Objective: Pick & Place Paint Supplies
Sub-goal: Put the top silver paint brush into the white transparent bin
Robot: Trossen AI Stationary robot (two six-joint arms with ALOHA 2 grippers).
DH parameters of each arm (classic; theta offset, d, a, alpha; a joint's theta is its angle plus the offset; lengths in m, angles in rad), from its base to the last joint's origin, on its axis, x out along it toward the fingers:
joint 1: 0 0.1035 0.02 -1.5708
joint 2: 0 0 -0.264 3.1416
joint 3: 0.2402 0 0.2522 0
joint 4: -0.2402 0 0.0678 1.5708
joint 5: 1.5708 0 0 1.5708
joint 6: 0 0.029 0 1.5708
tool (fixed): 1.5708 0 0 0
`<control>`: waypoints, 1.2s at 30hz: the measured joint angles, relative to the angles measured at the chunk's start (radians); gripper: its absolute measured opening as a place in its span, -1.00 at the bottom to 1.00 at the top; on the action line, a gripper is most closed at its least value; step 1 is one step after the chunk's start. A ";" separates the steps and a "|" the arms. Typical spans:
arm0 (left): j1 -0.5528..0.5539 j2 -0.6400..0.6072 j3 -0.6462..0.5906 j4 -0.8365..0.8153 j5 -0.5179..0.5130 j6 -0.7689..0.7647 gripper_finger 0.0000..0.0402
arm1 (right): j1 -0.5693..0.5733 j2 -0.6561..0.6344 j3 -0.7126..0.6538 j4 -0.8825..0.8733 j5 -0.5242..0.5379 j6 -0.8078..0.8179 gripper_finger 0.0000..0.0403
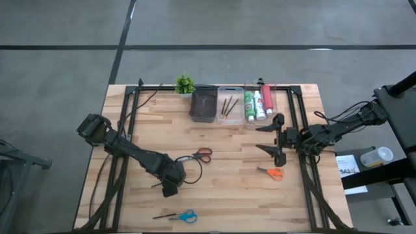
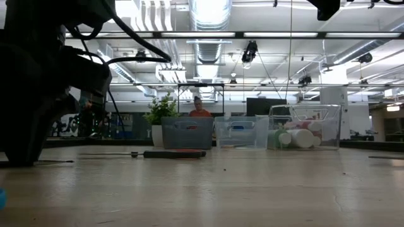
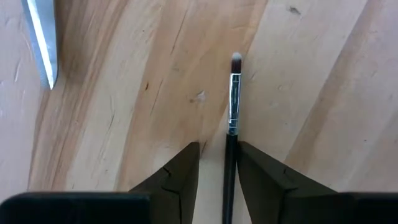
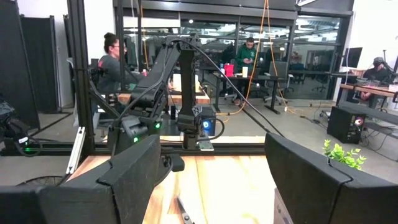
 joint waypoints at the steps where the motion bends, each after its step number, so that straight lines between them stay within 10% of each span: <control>1: 0.000 0.000 0.000 0.001 0.000 0.000 -0.41 | 0.000 0.000 0.000 0.000 0.000 0.000 0.43; 23: -0.003 0.002 -0.005 0.057 -0.061 0.007 -0.42 | 0.000 0.000 0.000 0.000 0.000 -0.045 0.43; 36: -0.013 0.000 -0.045 0.205 -0.107 -0.125 -0.42 | 0.000 0.000 0.000 0.000 0.002 -0.520 0.43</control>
